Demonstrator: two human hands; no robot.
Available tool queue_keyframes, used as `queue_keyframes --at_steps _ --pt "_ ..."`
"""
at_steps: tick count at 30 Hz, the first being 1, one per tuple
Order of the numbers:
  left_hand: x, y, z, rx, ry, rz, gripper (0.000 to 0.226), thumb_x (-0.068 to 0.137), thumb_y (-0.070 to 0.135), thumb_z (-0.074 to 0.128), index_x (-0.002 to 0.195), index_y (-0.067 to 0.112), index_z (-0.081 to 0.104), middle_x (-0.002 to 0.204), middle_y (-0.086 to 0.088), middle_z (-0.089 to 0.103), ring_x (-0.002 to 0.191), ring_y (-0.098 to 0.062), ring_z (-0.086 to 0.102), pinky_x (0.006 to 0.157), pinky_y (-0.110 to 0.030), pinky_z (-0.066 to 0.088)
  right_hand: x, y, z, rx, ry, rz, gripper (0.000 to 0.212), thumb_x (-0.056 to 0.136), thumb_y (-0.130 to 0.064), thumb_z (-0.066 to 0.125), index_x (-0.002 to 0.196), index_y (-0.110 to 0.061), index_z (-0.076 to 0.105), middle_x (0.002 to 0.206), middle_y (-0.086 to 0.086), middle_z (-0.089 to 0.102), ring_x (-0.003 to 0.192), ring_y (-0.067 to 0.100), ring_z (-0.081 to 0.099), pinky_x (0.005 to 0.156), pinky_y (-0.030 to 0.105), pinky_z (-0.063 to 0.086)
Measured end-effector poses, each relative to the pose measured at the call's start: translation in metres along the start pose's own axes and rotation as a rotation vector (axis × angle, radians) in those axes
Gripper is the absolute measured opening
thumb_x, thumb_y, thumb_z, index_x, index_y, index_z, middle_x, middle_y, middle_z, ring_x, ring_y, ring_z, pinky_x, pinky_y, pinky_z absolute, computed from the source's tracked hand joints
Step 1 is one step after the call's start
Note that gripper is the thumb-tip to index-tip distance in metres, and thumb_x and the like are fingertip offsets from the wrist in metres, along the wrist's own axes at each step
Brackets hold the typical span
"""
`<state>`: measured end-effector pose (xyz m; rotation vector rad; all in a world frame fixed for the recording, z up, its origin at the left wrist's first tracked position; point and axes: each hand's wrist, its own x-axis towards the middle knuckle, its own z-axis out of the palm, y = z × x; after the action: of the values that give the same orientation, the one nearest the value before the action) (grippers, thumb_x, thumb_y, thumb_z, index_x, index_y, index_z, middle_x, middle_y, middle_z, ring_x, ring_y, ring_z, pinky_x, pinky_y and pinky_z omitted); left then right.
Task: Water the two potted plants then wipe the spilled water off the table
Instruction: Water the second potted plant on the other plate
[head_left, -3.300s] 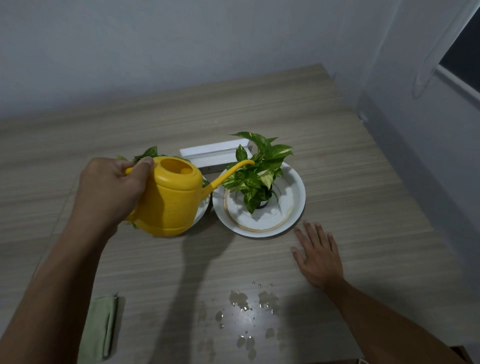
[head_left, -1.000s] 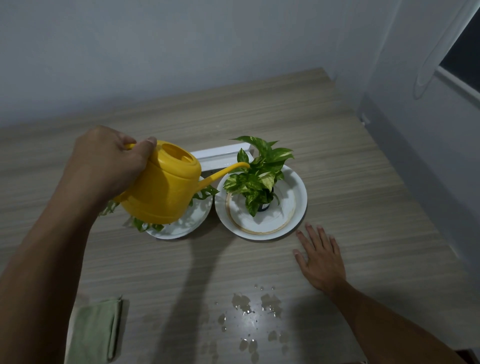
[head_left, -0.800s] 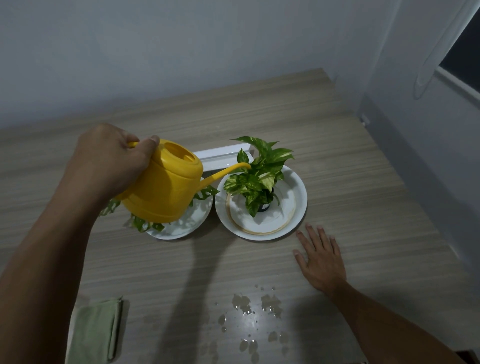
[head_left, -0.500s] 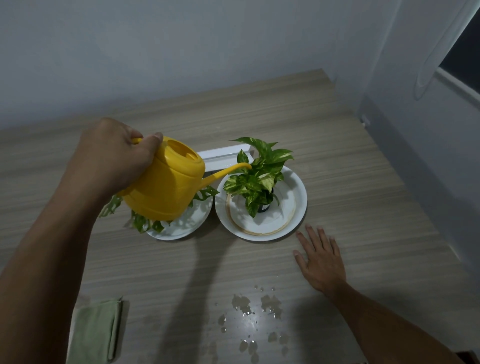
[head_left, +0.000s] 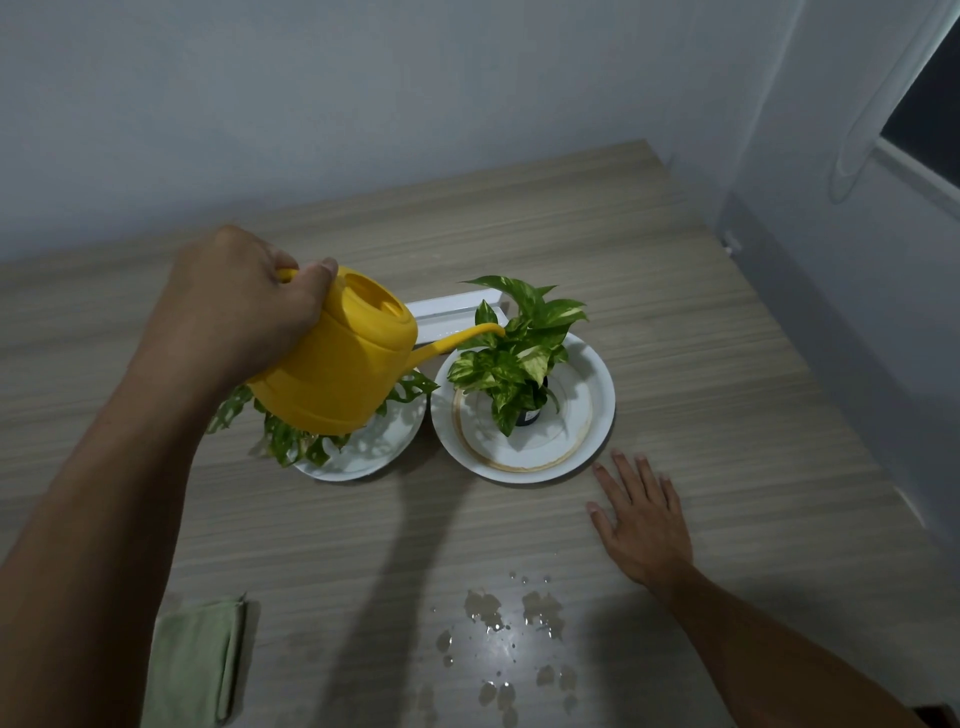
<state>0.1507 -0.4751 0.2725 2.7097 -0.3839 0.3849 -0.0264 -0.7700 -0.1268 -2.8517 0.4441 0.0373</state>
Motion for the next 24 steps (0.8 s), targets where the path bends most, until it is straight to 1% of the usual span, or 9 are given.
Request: queue_keyframes --at_steps 5,8,10,12,14,18,21,22,24 --pt "-0.004 -0.003 0.003 -0.02 -0.007 -0.002 0.048 0.095 0.042 0.06 0.097 -0.004 0.074 0.078 -0.02 0.063 0.058 -0.015 0.047 0.053 -0.029 0.035 0.0 -0.001 -0.002 -0.013 -0.003 0.001 0.063 0.094 -0.061 0.025 0.152 -0.036 0.026 0.164 -0.007 0.016 0.152 0.019 0.007 0.121 0.048 0.012" --pt "-0.013 -0.012 0.01 -0.066 0.01 -0.027 0.052 0.091 0.047 0.06 0.084 -0.002 0.074 0.068 -0.016 0.062 0.065 -0.032 0.055 0.06 -0.034 0.036 -0.001 -0.001 -0.003 -0.022 -0.008 -0.002 0.064 0.094 -0.061 0.025 0.153 -0.036 0.026 0.164 -0.006 0.017 0.152 0.02 0.007 0.121 0.049 0.012" --pt "-0.022 -0.024 0.018 -0.147 0.031 -0.102 0.056 0.083 0.053 0.054 0.073 0.0 0.071 0.058 -0.015 0.058 0.063 -0.036 0.057 0.059 -0.038 0.04 -0.002 -0.001 -0.005 -0.024 -0.012 -0.004 0.063 0.095 -0.06 0.026 0.153 -0.035 0.026 0.164 -0.005 0.016 0.152 0.02 0.006 0.121 0.049 0.012" --pt "-0.033 -0.039 0.03 -0.277 0.043 -0.229 0.052 0.081 0.054 0.055 0.066 0.006 0.068 0.051 -0.011 0.052 0.054 -0.031 0.054 0.058 -0.041 0.046 -0.002 -0.002 -0.007 -0.014 -0.015 -0.011 0.062 0.096 -0.058 0.032 0.153 -0.035 0.026 0.164 -0.005 0.016 0.152 0.021 0.006 0.121 0.049 0.011" --pt "-0.046 -0.055 0.043 -0.418 0.046 -0.359 0.048 0.083 0.051 0.06 0.057 0.011 0.06 0.045 -0.003 0.044 0.049 -0.025 0.045 0.056 -0.04 0.042 -0.002 -0.003 -0.009 -0.016 -0.033 -0.014 0.061 0.097 -0.057 0.034 0.153 -0.034 0.024 0.164 -0.004 0.014 0.152 0.021 0.005 0.121 0.049 0.01" --pt "-0.077 -0.082 0.062 -0.644 0.023 -0.493 0.045 0.085 0.044 0.063 0.054 0.013 0.05 0.047 -0.005 0.037 0.047 -0.018 0.036 0.053 -0.036 0.033 -0.003 -0.008 -0.013 0.002 -0.07 -0.004 0.06 0.099 -0.053 0.033 0.154 -0.031 0.023 0.165 -0.002 0.011 0.152 0.022 0.002 0.121 0.047 0.004" --pt "-0.105 -0.099 0.068 -0.767 0.016 -0.522 0.052 0.094 0.03 0.062 0.044 0.023 0.047 0.041 0.005 0.035 0.038 -0.014 0.032 0.05 -0.029 0.03 -0.008 -0.022 -0.023 0.005 -0.018 -0.01 0.053 0.099 -0.041 0.044 0.145 -0.015 0.045 0.156 0.012 0.037 0.146 0.028 0.03 0.116 0.049 0.024" --pt "-0.114 -0.104 0.068 -0.805 0.02 -0.53 0.051 0.095 0.027 0.06 0.046 0.025 0.049 0.04 0.007 0.033 0.038 -0.012 0.031 0.05 -0.028 0.029 -0.012 -0.028 -0.026 -0.006 0.015 -0.028 0.049 0.098 -0.039 0.044 0.137 -0.011 0.053 0.148 0.015 0.048 0.138 0.031 0.043 0.11 0.05 0.033" --pt "-0.132 -0.116 0.067 -0.869 0.045 -0.546 0.036 0.096 0.025 0.059 0.063 0.013 0.058 0.042 0.01 0.032 0.04 -0.011 0.029 0.052 -0.03 0.028 -0.022 -0.045 -0.032 -0.007 0.067 -0.076 0.049 0.094 -0.039 0.037 0.124 -0.009 0.062 0.131 0.015 0.06 0.121 0.032 0.056 0.097 0.048 0.042"
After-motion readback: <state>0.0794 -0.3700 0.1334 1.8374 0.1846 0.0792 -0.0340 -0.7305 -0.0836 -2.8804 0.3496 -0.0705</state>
